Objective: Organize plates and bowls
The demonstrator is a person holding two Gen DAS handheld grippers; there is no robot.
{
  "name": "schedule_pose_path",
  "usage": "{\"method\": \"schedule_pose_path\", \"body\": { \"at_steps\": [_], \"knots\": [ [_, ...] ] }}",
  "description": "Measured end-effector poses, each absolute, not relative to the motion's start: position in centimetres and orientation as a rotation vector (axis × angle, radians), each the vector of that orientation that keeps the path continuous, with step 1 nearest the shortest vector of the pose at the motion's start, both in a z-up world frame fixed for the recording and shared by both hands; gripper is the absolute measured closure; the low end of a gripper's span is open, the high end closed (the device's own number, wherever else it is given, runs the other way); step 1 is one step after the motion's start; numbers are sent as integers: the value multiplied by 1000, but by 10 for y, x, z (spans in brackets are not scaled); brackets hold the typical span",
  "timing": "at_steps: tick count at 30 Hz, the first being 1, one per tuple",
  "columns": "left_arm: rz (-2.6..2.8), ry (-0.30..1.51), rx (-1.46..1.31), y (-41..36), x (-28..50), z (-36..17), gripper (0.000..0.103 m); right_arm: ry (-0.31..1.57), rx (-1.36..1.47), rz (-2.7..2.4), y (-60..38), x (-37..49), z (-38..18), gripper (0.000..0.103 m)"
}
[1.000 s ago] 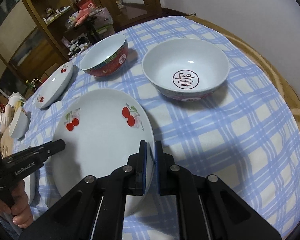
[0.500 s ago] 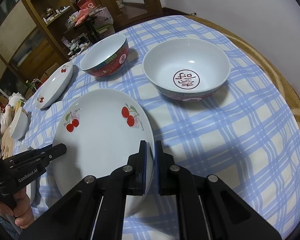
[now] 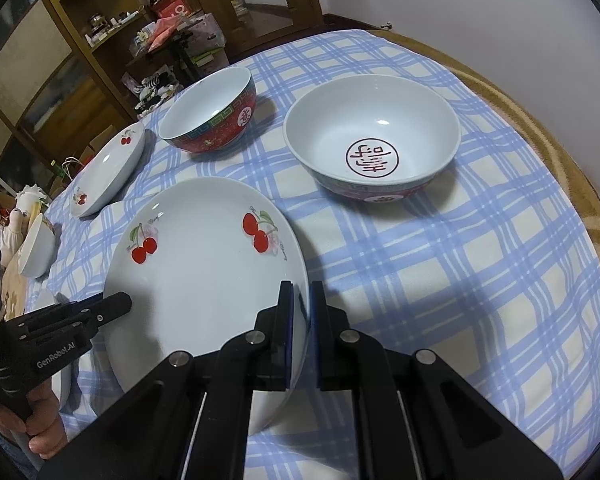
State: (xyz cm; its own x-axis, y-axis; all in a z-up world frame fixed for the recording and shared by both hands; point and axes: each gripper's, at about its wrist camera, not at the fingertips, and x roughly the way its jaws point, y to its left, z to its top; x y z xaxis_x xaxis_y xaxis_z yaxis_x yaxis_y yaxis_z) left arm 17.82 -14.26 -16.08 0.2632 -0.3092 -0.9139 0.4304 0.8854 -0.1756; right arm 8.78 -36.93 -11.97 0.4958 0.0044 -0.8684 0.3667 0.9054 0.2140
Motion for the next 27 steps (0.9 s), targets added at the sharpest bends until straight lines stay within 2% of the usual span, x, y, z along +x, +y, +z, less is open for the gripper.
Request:
{"method": "schedule_pose_path", "body": {
  "at_steps": [27],
  "knots": [
    [-419,1161,67,-109,173,-128,79,1045,326,-294,-357,89,-117,92]
  ]
}}
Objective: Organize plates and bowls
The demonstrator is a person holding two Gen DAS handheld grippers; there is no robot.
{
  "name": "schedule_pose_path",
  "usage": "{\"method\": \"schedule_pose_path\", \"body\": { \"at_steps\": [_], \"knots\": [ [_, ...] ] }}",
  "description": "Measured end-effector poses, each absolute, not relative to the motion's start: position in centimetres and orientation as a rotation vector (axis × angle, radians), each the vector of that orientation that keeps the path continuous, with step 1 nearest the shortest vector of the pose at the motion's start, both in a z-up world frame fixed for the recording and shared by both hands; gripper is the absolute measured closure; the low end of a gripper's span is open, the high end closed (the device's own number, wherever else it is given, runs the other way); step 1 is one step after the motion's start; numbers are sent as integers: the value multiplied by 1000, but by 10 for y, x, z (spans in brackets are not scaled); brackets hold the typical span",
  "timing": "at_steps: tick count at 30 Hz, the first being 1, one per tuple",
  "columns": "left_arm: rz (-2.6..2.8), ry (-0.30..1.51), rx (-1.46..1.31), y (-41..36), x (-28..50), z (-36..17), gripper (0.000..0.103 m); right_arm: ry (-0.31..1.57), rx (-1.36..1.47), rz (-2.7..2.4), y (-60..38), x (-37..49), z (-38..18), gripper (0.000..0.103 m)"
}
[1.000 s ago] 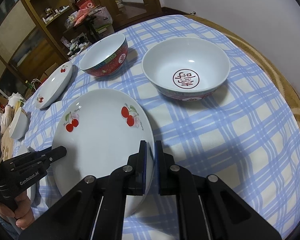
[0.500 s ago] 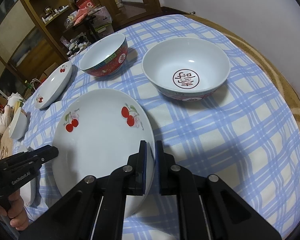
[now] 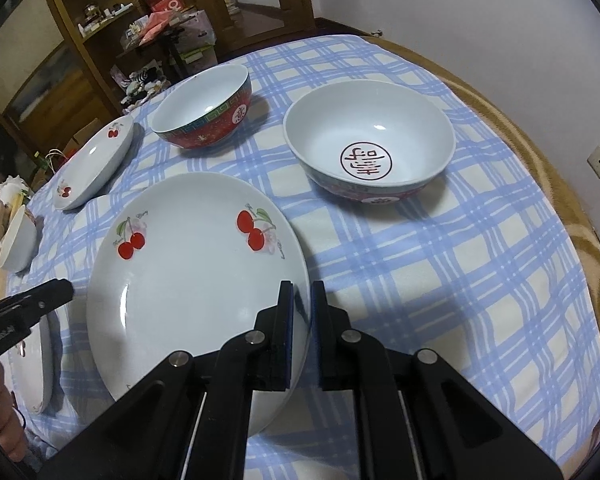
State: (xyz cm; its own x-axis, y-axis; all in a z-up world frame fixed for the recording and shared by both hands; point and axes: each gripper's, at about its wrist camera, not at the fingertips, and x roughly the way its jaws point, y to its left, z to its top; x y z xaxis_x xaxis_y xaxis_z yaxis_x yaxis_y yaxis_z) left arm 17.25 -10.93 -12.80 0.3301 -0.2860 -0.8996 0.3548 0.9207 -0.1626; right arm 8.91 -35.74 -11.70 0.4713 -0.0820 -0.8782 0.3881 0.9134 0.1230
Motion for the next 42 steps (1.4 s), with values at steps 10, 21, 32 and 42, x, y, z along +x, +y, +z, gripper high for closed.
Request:
{"method": "schedule_pose_path", "body": {
  "at_steps": [10,21,32,42],
  "knots": [
    [-409,1153,46,-89,156,-108,61,1005,296,-306,-347,82,-94,91],
    [-373,1080,181,-78,129,-72,14,944,201,-262,-302,89,-61,25],
    [-259,1121,217,-16,135,-47,13,867,172,-197,-269,96,-31,8],
    [-185,1138,119,56,153,-39,14,885,165,-96,-228,112,-34,8]
  ]
}}
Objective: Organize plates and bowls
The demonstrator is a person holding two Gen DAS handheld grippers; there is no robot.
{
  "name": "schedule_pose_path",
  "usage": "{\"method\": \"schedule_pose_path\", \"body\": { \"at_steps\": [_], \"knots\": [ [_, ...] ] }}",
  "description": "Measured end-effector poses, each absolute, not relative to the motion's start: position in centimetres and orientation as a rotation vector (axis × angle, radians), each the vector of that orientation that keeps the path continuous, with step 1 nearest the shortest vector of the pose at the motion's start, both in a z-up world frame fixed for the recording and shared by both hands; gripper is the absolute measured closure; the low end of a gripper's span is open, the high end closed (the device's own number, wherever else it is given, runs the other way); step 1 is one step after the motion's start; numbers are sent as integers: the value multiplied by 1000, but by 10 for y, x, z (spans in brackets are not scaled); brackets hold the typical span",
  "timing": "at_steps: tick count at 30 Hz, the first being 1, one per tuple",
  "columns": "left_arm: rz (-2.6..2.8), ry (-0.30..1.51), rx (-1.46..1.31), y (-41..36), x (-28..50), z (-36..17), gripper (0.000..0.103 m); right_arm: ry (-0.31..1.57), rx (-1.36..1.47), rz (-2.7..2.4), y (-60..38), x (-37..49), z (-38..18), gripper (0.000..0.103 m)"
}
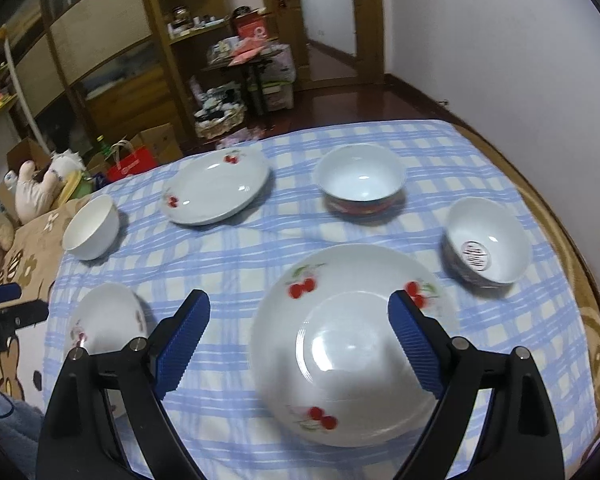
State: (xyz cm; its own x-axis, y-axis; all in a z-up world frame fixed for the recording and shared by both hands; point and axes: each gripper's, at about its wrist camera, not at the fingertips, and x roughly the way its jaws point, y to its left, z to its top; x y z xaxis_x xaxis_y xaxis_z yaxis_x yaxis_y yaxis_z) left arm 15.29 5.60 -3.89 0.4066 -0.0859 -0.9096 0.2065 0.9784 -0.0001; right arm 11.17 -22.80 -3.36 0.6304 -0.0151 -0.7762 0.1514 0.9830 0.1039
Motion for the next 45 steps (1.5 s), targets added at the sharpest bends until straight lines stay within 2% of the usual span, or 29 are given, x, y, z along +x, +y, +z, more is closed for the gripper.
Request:
{"method": "schedule_pose_path", "body": {
  "at_steps": [19,33,45],
  "knots": [
    [-114,1160,83,128,177,-69,14,921,113,42,-137,141,-50,8],
    [-116,1299,-46,161,188,-113,14,984,128,75,-101,144,-74,8],
    [-137,1394,-38,162,191,-142,14,1057,105,69,-89,141,-104,9]
  ]
}}
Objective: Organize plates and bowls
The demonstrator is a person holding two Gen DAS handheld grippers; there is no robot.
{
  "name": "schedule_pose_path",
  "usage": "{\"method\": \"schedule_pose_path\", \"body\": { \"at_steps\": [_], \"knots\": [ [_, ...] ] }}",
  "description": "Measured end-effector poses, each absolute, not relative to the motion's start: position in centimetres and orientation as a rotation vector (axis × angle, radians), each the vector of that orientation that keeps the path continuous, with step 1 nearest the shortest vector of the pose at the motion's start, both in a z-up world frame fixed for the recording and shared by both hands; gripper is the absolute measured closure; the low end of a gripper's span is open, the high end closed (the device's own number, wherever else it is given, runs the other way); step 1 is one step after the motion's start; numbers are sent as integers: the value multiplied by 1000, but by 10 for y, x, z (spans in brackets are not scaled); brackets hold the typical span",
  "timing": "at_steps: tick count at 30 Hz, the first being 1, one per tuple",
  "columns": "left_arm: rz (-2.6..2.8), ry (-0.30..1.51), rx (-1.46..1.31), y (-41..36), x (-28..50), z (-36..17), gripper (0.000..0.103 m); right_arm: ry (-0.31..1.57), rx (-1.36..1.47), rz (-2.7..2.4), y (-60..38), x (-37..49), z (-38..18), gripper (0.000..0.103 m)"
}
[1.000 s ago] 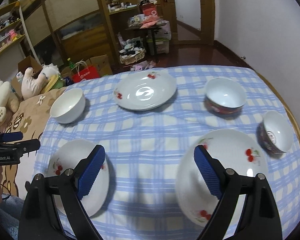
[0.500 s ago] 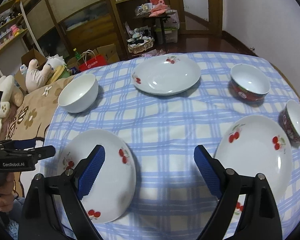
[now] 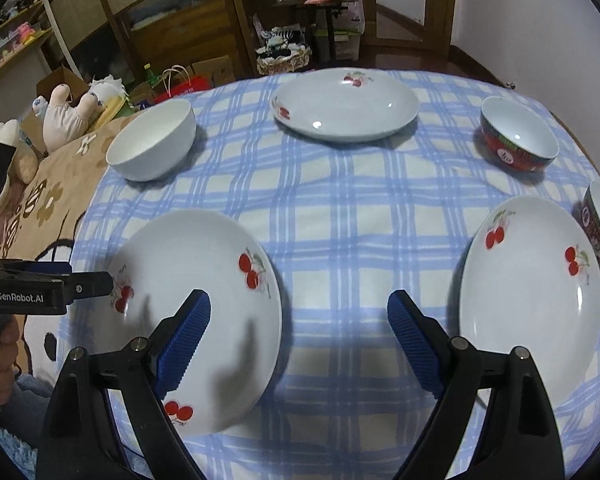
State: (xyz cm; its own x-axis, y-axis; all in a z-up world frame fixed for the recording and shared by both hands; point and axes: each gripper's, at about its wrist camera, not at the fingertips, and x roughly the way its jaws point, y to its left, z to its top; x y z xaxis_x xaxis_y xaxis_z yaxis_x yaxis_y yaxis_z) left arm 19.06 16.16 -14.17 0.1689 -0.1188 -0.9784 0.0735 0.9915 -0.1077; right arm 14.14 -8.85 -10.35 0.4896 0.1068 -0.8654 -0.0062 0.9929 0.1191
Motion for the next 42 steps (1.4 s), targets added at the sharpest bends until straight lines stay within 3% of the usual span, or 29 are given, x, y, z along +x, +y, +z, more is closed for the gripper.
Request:
{"method": "schedule_pose_path", "body": {
  "at_steps": [6,11,19,26,31,36,42],
  "knots": [
    [-134,1408,-32,161,189,-148,16,1078,128,69,-91,139,-112,9],
    [-163,1428,-46,158,189,-152,34,1087,128,70,-92,138,-115,11],
    [-171,1440,-56,157,186,-155,64,1124,139,89,-93,138,-121,33],
    [-188,1421,-42,155,185,-153,77,1180,149,77,-94,142,-132,62],
    [-158,1435,-31,157,188,-159,92,1198,196,122,-96,146,-139,75],
    [-157,1439,-71,162,187,-162,93,1193,176,154,-85,147,-137,94],
    [-145,1435,-49,159,189,-163,92,1181,150,164,-79,147,-139,95]
  ]
}}
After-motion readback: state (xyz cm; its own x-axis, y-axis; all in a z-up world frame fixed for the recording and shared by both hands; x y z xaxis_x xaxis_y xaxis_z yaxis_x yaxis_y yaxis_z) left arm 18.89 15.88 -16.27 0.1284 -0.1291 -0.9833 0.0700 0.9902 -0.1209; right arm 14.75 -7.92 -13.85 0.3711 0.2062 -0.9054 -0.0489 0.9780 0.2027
